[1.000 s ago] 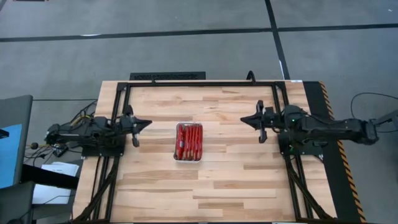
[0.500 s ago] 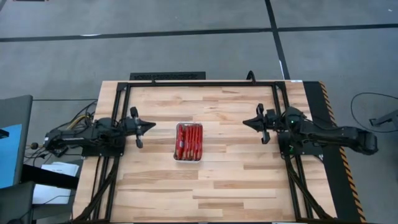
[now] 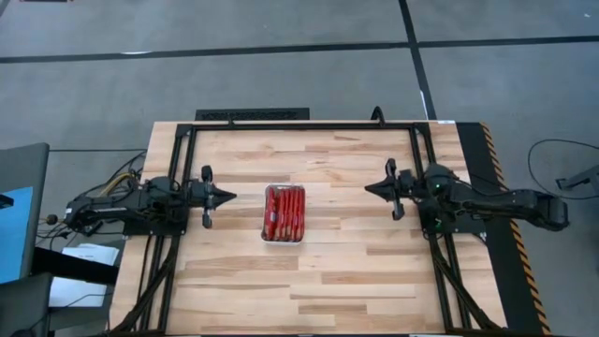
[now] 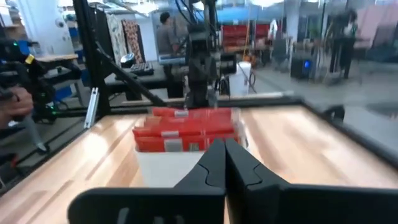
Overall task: Sort popcorn bags into baskets
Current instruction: Return to Home Position
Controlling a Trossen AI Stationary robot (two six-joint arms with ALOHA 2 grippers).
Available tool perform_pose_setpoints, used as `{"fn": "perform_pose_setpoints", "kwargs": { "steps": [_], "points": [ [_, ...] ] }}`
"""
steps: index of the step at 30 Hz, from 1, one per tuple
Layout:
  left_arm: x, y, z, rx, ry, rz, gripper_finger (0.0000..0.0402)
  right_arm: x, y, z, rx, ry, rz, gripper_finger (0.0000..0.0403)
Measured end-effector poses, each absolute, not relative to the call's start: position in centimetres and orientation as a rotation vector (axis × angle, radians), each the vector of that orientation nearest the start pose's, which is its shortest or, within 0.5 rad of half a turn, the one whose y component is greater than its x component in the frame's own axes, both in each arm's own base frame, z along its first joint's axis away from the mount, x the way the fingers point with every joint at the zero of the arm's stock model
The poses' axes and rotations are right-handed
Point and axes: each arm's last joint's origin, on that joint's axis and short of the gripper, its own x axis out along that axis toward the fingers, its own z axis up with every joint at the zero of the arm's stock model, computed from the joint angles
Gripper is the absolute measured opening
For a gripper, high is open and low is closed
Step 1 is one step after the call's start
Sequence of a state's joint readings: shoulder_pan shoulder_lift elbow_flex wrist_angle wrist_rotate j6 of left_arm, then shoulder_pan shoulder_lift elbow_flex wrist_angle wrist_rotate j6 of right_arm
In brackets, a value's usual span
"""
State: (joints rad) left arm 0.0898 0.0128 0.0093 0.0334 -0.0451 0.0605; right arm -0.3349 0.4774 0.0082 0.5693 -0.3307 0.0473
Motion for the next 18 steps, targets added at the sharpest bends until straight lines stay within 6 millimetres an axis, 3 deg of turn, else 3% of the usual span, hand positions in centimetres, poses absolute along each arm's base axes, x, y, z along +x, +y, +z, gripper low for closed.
{"fn": "perform_pose_setpoints", "kwargs": {
  "steps": [5,18],
  "points": [
    [9.7,0.9,17.0,0.043,-0.043,0.118,0.0,11.4,-2.7,18.9,0.028,-0.164,0.121,0.0009],
    [9.7,0.8,16.8,0.045,-0.028,0.09,0.0,9.1,-2.2,18.3,-0.013,-0.171,0.081,0.0012]
  ]
}}
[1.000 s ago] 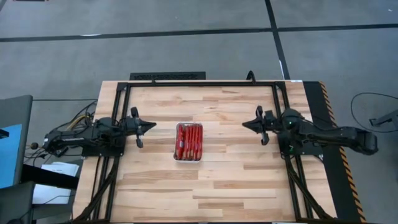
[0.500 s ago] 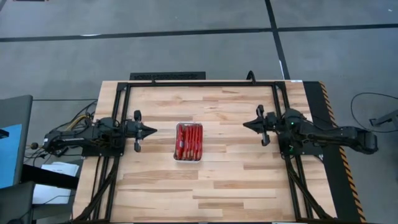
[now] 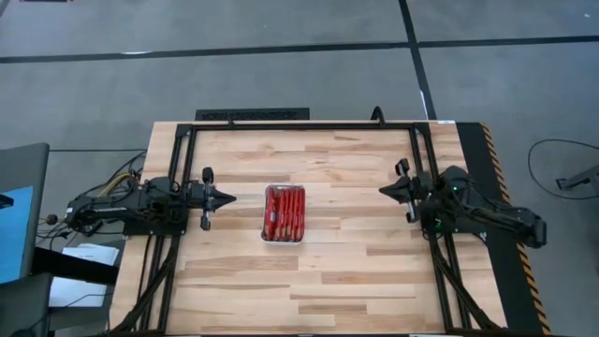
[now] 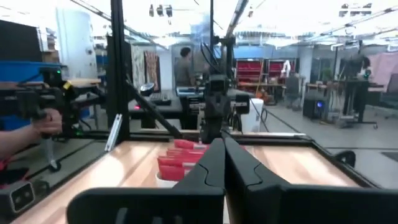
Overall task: Sort popcorn bags into baskets
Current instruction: Return to Home Position
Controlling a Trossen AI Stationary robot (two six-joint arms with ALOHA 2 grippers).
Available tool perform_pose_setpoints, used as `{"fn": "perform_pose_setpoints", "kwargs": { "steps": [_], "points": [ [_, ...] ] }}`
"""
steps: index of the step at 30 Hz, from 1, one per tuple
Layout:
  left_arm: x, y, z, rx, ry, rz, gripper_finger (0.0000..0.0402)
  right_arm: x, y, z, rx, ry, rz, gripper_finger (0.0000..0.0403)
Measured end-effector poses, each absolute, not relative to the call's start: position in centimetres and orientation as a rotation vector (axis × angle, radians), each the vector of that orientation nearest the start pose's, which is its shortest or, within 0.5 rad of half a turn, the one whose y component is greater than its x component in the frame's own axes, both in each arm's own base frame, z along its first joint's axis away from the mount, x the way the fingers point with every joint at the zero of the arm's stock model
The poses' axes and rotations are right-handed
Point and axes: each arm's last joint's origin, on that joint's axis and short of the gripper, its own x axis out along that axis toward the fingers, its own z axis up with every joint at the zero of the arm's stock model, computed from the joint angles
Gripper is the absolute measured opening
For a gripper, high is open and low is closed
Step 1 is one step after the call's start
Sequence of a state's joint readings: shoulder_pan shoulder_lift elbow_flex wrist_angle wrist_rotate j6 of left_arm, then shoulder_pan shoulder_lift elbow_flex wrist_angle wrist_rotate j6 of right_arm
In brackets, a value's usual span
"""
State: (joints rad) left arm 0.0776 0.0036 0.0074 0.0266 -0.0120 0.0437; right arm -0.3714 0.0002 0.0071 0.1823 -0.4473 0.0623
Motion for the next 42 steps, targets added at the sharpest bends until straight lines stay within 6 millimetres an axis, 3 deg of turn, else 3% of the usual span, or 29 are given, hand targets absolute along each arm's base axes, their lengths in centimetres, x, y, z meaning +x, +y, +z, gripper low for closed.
{"fn": "perform_pose_setpoints", "kwargs": {
  "steps": [10,14,17,24,42],
  "points": [
    [9.8,0.8,16.7,0.018,-0.017,0.09,0.0,9.3,-1.7,17.6,-0.064,-0.108,0.104,0.0012],
    [10.0,0.8,16.4,-0.007,0.016,0.09,0.0,9.4,-2.2,17.3,-0.063,-0.076,-0.037,0.0011],
    [10.2,0.8,16.1,-0.03,0.055,0.091,0.0,9.4,-2.5,17.0,0.047,-0.053,-0.12,0.0023],
    [10.8,0.9,15.2,-0.121,0.155,0.1,0.0,9.5,-2.5,16.9,0.165,-0.043,-0.115,0.0055],
    [11.0,0.9,14.9,-0.316,0.184,0.135,0.0,9.5,-2.5,16.8,0.168,-0.04,-0.113,0.0055]
  ]
}}
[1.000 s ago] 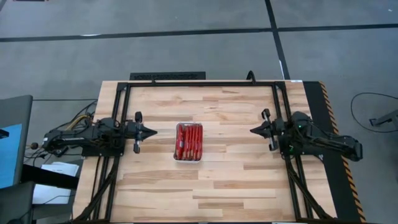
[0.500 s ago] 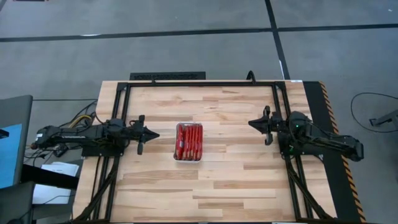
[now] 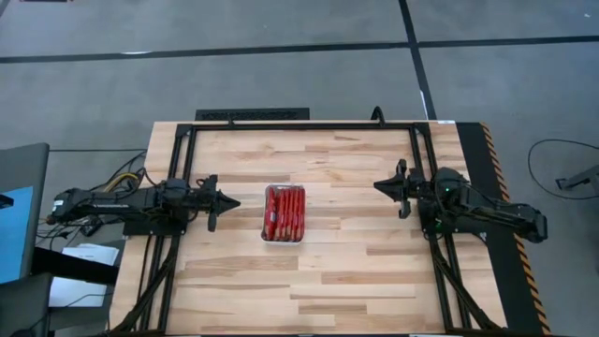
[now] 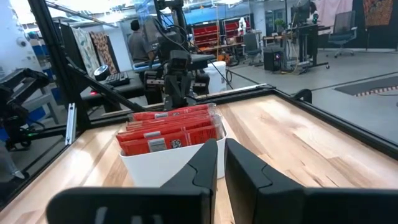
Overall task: Sort popcorn bags into baskets
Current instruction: Return to Home Position
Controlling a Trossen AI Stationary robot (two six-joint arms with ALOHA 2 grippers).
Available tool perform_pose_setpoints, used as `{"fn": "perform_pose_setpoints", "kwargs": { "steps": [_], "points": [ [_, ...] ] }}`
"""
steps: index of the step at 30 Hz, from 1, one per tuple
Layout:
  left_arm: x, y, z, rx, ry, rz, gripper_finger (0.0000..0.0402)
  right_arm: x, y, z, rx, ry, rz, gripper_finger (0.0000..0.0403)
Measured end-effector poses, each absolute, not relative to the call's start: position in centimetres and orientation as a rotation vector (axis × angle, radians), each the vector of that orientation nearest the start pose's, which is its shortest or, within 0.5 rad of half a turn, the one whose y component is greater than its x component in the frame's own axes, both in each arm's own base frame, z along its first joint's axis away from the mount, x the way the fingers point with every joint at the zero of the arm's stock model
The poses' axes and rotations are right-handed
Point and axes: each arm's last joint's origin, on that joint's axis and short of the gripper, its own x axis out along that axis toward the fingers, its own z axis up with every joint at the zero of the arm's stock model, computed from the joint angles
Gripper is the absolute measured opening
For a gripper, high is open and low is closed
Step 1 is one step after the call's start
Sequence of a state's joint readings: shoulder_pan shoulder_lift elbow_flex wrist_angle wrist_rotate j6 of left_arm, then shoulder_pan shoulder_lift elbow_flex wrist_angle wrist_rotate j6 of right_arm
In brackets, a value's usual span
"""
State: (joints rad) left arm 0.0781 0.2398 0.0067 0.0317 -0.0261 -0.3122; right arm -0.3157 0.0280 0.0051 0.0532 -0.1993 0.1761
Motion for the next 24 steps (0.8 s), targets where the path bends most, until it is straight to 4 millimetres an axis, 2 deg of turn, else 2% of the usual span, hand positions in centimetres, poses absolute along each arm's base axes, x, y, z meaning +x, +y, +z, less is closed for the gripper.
{"fn": "perform_pose_setpoints", "kwargs": {
  "steps": [12,21,24],
  "points": [
    [10.9,0.9,15.0,-0.322,0.169,0.126,0.0,9.5,-2.5,16.8,0.169,-0.038,-0.113,0.0055],
    [9.7,0.5,16.9,-0.319,-0.051,0.064,0.0,9.5,-2.5,16.8,0.168,-0.038,-0.113,0.0055],
    [9.7,0.2,17.2,-0.32,-0.073,0.035,0.0,9.5,-2.5,16.8,0.168,-0.039,-0.112,0.0055]
  ]
}}
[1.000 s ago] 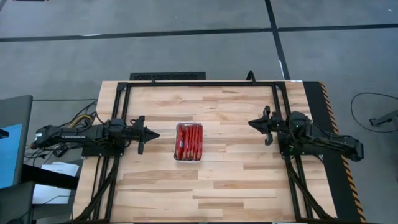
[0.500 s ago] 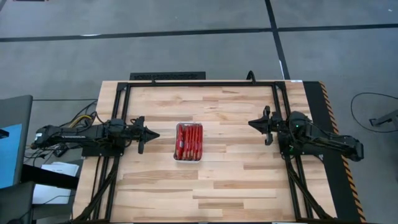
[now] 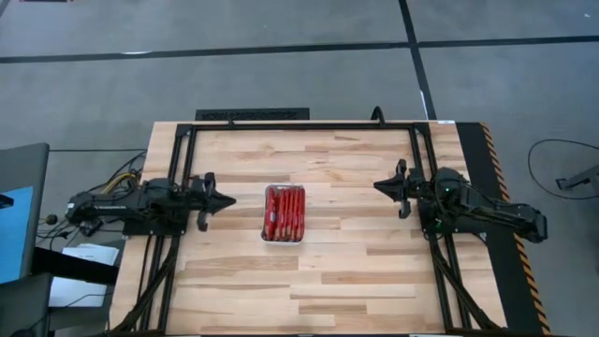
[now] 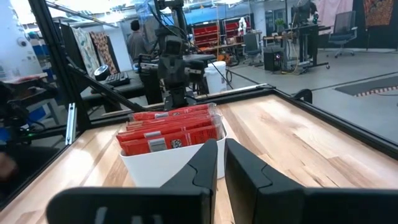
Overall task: Sort popcorn bags into baskets
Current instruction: Return to Home Position
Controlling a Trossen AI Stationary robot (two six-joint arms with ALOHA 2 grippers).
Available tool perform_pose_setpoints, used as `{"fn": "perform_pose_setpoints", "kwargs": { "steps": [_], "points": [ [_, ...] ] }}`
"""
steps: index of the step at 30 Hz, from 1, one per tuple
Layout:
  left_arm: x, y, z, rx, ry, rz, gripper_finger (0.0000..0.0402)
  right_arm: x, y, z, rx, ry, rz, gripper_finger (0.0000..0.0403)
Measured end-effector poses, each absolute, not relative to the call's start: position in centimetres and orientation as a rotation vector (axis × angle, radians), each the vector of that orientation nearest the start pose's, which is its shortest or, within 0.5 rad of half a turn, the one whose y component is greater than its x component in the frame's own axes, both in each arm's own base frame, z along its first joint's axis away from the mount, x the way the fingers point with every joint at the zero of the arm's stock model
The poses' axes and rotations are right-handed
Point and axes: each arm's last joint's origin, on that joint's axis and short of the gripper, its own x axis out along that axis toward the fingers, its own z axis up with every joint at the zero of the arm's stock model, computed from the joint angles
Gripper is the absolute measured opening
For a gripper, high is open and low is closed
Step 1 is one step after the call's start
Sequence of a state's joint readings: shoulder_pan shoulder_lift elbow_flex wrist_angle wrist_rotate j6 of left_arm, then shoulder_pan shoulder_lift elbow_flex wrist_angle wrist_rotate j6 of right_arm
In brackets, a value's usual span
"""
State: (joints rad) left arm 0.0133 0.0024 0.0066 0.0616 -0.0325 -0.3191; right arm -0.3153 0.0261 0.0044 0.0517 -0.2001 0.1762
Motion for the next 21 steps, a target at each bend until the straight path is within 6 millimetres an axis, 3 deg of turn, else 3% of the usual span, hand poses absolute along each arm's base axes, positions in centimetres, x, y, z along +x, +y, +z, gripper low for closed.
{"fn": "perform_pose_setpoints", "kwargs": {
  "steps": [21],
  "points": [
    [9.76,-0.24,16.85,-0.32,-0.033,-0.007,0.0,9.53,-2.5,16.8,0.168,-0.039,-0.112,0.0055]
  ]
}}
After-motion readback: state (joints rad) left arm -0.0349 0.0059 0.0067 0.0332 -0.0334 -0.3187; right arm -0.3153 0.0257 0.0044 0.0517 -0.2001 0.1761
